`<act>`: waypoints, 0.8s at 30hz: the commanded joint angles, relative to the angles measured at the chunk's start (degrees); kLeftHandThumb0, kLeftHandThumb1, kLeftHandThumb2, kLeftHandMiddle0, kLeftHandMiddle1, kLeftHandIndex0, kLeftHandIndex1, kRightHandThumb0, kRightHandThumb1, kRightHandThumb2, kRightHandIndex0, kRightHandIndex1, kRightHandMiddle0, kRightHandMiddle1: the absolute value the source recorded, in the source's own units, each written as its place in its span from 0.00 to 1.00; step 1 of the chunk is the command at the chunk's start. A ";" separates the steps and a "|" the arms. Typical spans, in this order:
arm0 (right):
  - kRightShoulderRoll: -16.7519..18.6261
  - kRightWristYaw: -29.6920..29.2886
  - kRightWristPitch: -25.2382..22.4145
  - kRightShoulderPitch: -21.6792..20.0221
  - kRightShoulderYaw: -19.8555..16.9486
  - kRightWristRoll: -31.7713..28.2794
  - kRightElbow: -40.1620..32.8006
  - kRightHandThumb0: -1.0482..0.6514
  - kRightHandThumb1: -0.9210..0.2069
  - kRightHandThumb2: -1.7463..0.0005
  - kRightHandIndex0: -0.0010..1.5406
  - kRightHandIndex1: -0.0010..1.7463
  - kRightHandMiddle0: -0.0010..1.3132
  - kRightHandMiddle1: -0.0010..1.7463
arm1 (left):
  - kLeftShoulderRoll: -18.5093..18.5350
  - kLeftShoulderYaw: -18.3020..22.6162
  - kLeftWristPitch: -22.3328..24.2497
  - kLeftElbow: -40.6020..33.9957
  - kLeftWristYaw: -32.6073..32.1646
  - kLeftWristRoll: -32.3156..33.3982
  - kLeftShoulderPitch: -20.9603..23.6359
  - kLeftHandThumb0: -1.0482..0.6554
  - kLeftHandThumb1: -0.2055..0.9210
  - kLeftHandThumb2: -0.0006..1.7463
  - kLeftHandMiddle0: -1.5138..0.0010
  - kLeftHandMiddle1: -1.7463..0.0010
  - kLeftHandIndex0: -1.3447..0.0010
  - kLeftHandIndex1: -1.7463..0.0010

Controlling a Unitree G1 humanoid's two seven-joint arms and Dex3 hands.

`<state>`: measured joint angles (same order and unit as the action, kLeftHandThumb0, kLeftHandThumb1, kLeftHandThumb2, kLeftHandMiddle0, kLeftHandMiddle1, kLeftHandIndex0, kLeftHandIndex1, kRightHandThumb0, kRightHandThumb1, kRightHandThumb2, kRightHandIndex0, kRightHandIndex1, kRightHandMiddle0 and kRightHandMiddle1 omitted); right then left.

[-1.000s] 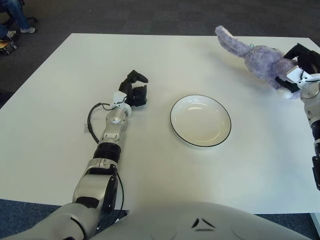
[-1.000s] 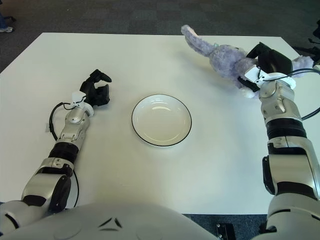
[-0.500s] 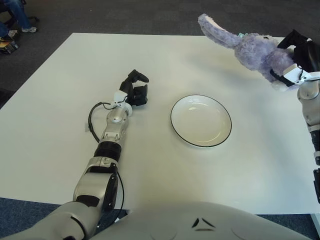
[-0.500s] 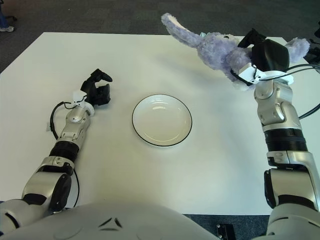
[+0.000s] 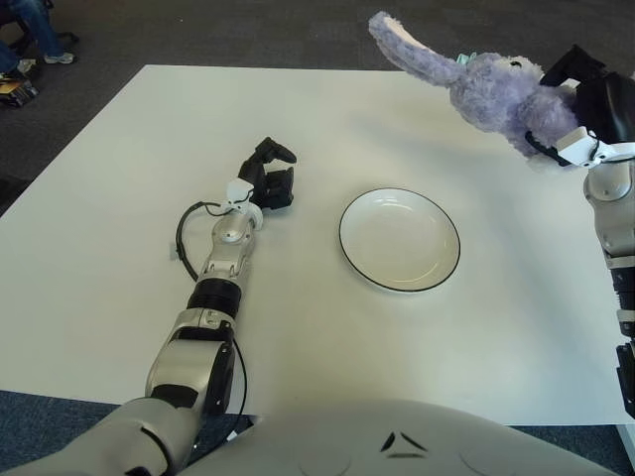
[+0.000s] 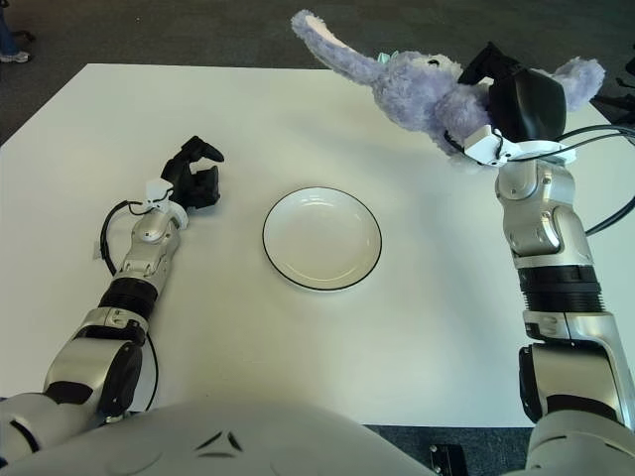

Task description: Put the doll into the plate.

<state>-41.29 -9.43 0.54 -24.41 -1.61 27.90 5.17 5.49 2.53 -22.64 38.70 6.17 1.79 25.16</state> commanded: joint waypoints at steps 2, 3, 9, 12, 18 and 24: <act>2.14 2.44 -3.17 1.09 -1.36 -0.15 -7.70 0.62 0.84 0.05 0.58 0.94 0.49 1.00 | -0.11 0.10 0.21 2.90 1.01 0.08 -2.33 0.37 0.64 0.61 0.23 0.00 0.66 0.00; 2.65 3.00 -3.98 1.42 -1.44 -0.11 -9.22 0.62 0.83 0.05 0.58 0.94 0.48 1.00 | -0.09 0.14 0.18 2.99 1.18 0.15 -2.29 0.37 0.64 0.61 0.23 0.00 0.66 0.00; 5.21 3.23 -3.28 1.95 -1.67 -0.56 -10.46 0.62 0.82 0.05 0.57 0.94 0.48 1.00 | 0.07 0.32 0.07 3.50 1.75 0.27 -2.05 0.37 0.64 0.61 0.22 0.00 0.66 0.00; 6.19 3.13 -2.76 1.77 -1.35 -0.01 -11.22 0.62 0.82 0.06 0.57 0.94 0.48 1.00 | 0.12 0.31 -0.21 3.69 1.70 0.04 -1.97 0.37 0.64 0.61 0.22 0.00 0.66 0.00; 7.06 6.88 -4.03 1.85 0.16 2.23 -18.11 0.62 0.88 0.02 0.60 0.93 0.52 1.00 | 0.08 0.22 -0.51 4.33 1.45 -0.28 -1.66 0.37 0.64 0.61 0.22 0.00 0.66 0.00; 8.82 9.73 -5.60 3.06 0.90 2.47 -22.83 0.62 0.90 0.00 0.62 0.93 0.53 1.00 | -0.01 0.16 -0.56 4.46 1.43 -0.32 -1.60 0.37 0.63 0.61 0.22 0.00 0.66 0.00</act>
<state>-33.25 -0.95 -4.67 -21.63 -0.83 30.08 -15.55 5.75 3.00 -23.65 40.72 7.41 2.04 26.35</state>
